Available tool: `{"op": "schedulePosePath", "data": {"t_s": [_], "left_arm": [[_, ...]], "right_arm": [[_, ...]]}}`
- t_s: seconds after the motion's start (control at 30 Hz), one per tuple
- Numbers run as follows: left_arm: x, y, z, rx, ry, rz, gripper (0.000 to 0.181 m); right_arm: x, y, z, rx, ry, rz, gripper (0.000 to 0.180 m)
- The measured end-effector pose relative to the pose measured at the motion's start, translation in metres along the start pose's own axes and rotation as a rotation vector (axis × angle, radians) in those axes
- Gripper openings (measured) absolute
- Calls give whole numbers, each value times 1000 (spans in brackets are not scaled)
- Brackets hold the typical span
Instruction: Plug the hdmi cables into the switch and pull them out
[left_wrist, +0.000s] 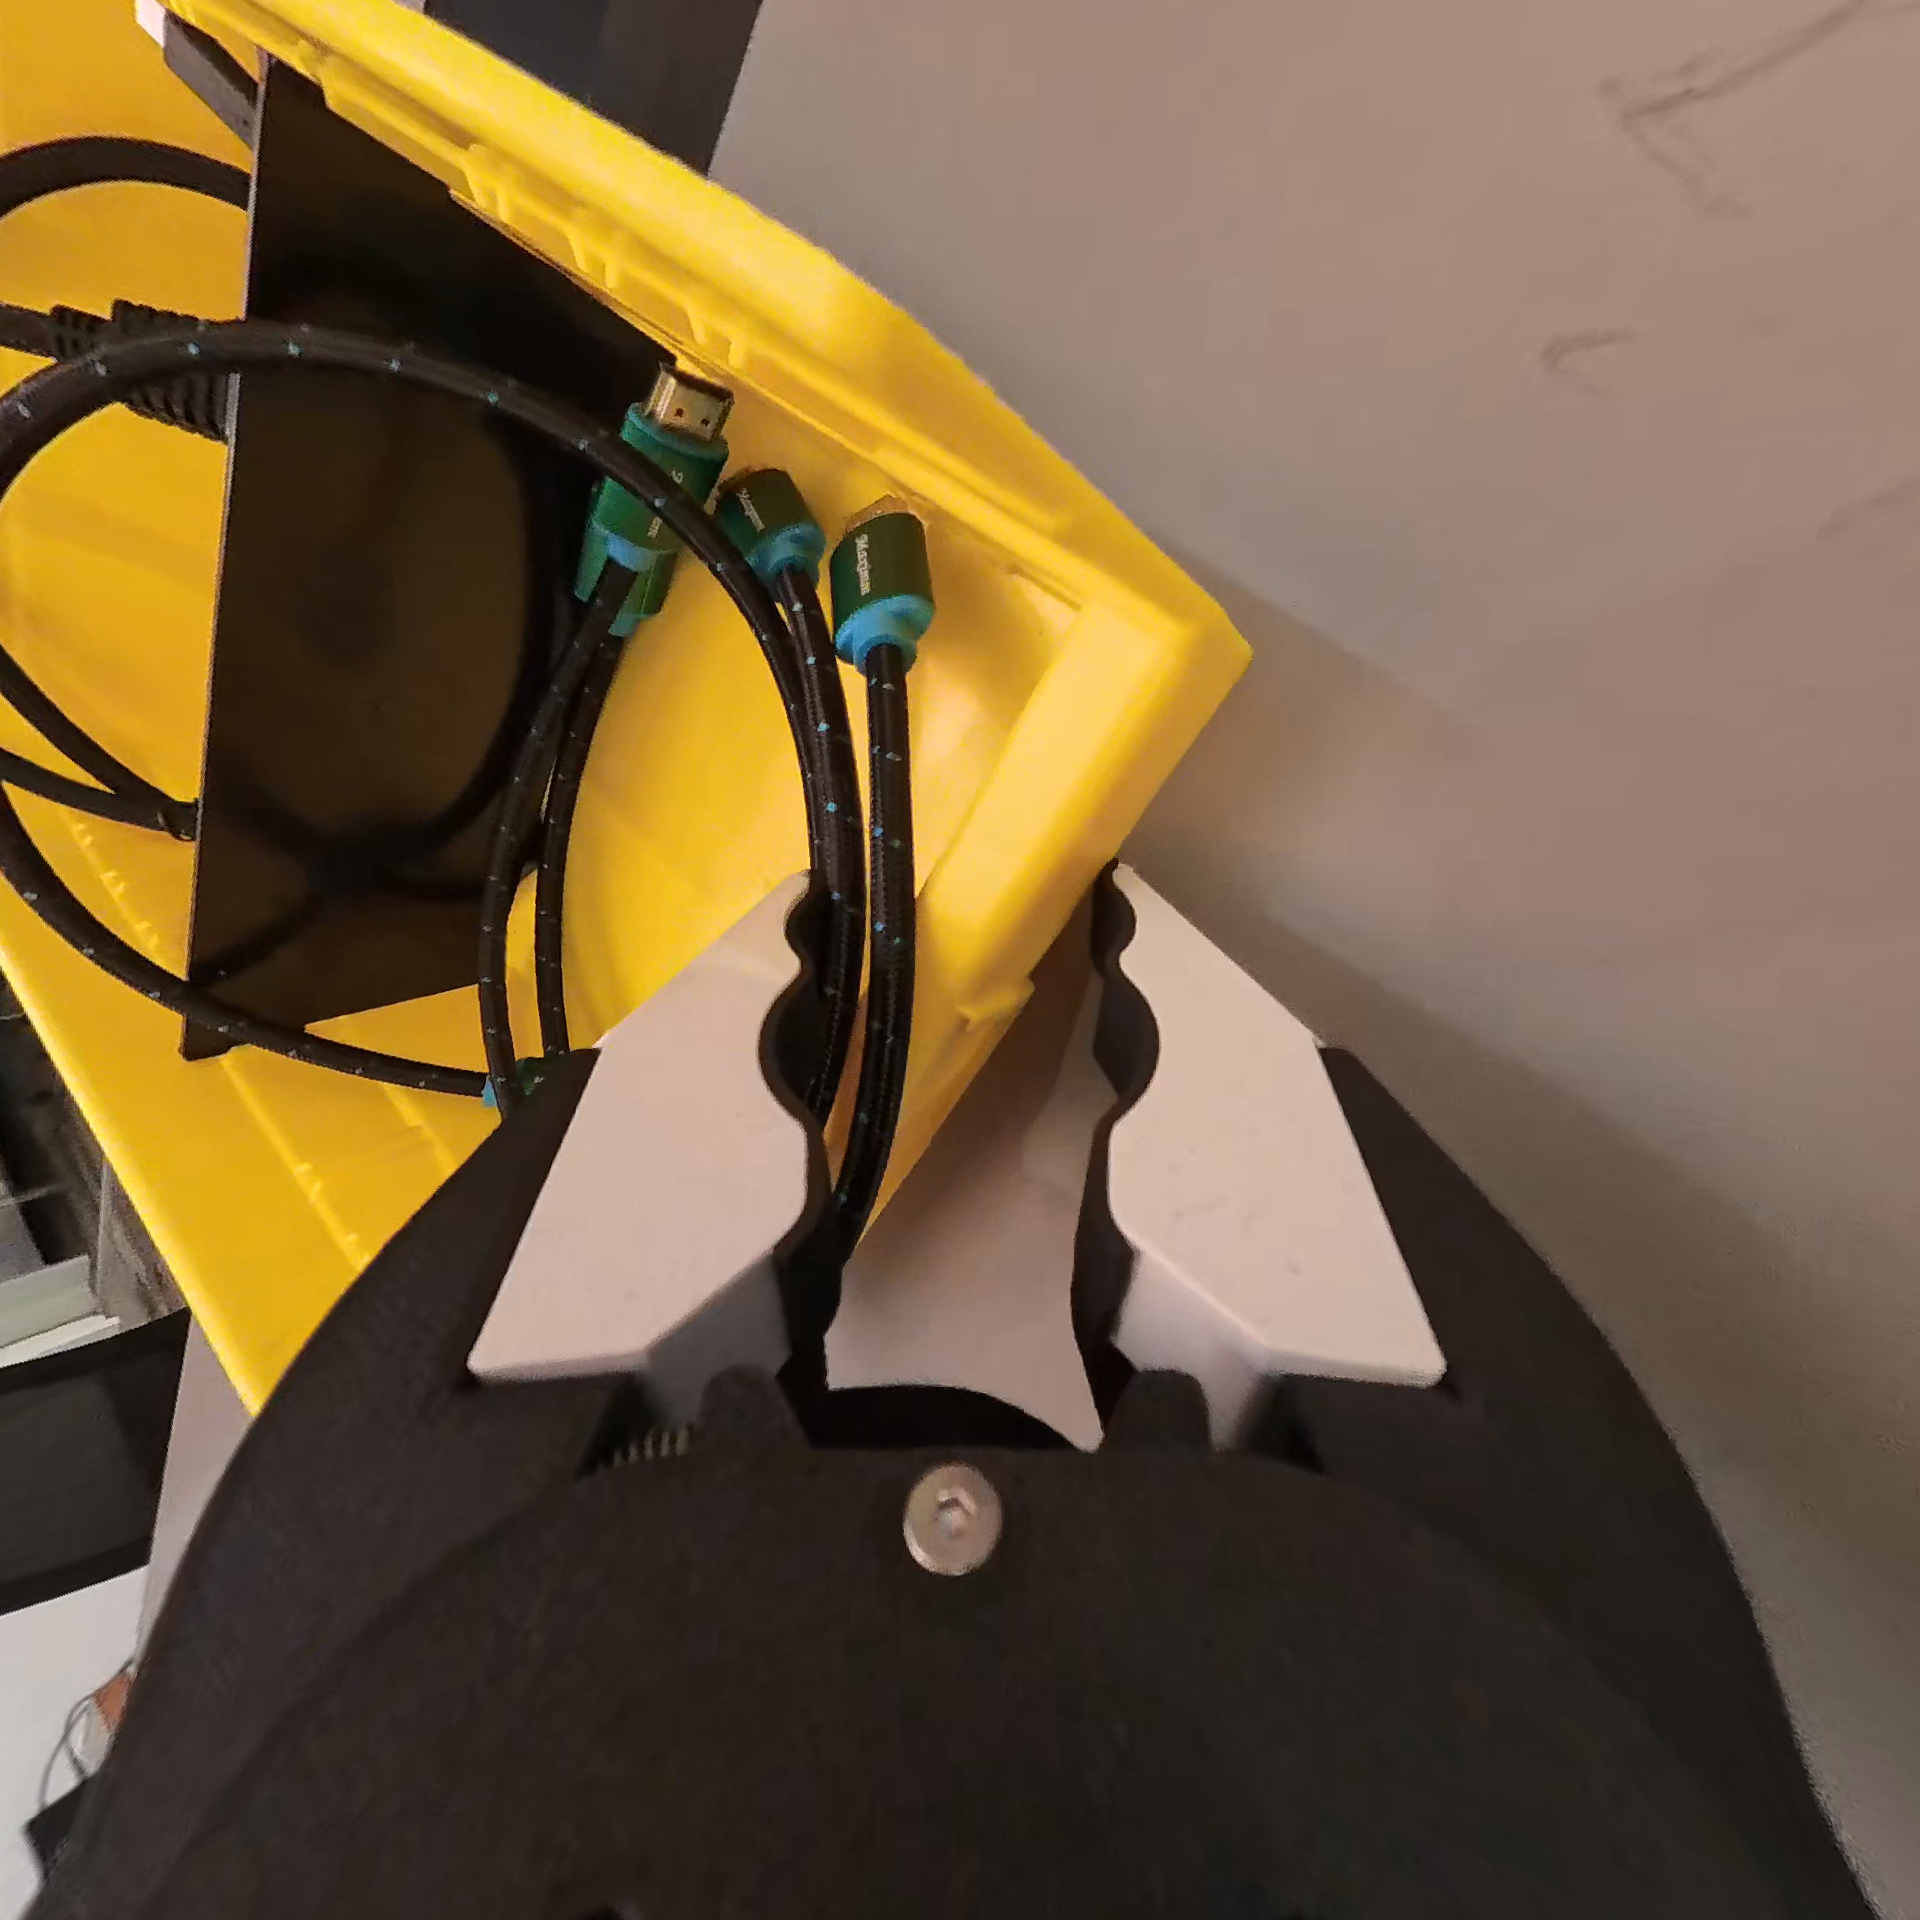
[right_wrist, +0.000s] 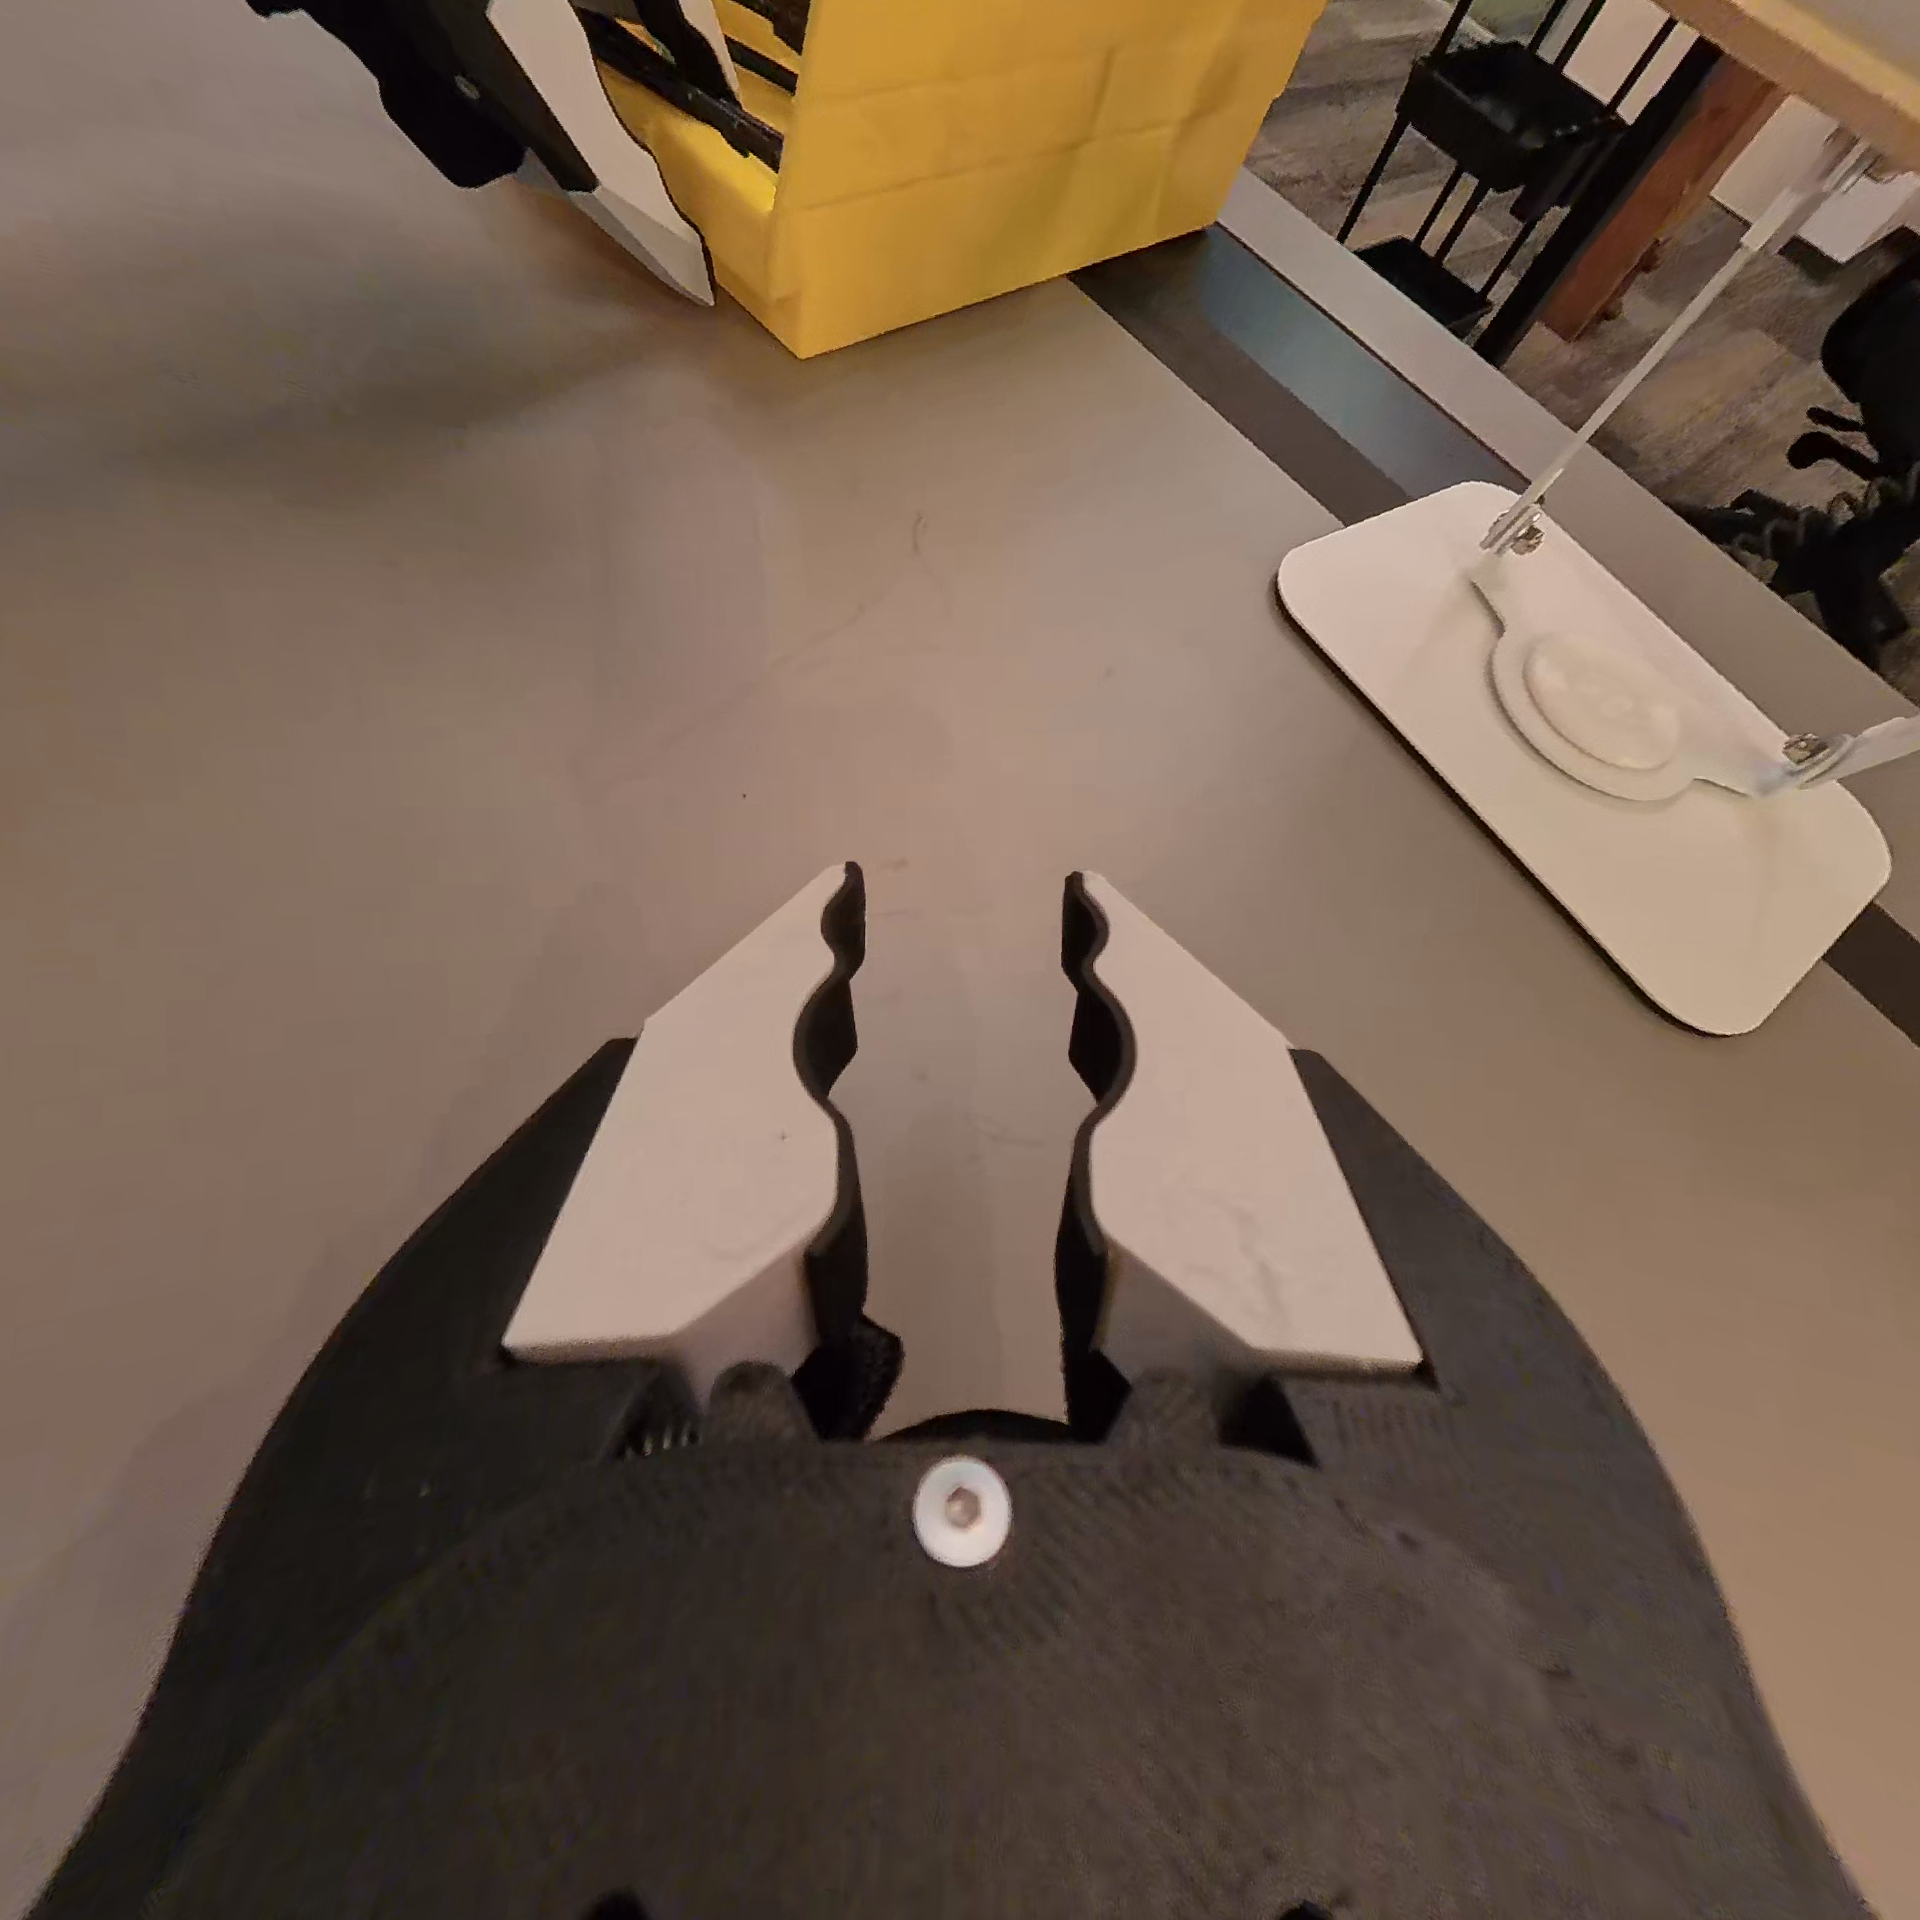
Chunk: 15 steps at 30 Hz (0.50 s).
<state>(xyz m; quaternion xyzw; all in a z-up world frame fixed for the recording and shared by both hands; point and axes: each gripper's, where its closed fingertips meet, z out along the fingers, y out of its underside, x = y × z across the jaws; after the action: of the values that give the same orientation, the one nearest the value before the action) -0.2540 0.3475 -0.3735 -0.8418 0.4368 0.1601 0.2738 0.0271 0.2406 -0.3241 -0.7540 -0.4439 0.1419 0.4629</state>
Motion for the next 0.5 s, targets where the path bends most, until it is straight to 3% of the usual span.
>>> {"op": "schedulePosePath", "data": {"t_s": [0.5], "left_arm": [[55,51,-55,-16,54,7,47]], "right_arm": [[-23,4,8,-4,-91,14,34]]}}
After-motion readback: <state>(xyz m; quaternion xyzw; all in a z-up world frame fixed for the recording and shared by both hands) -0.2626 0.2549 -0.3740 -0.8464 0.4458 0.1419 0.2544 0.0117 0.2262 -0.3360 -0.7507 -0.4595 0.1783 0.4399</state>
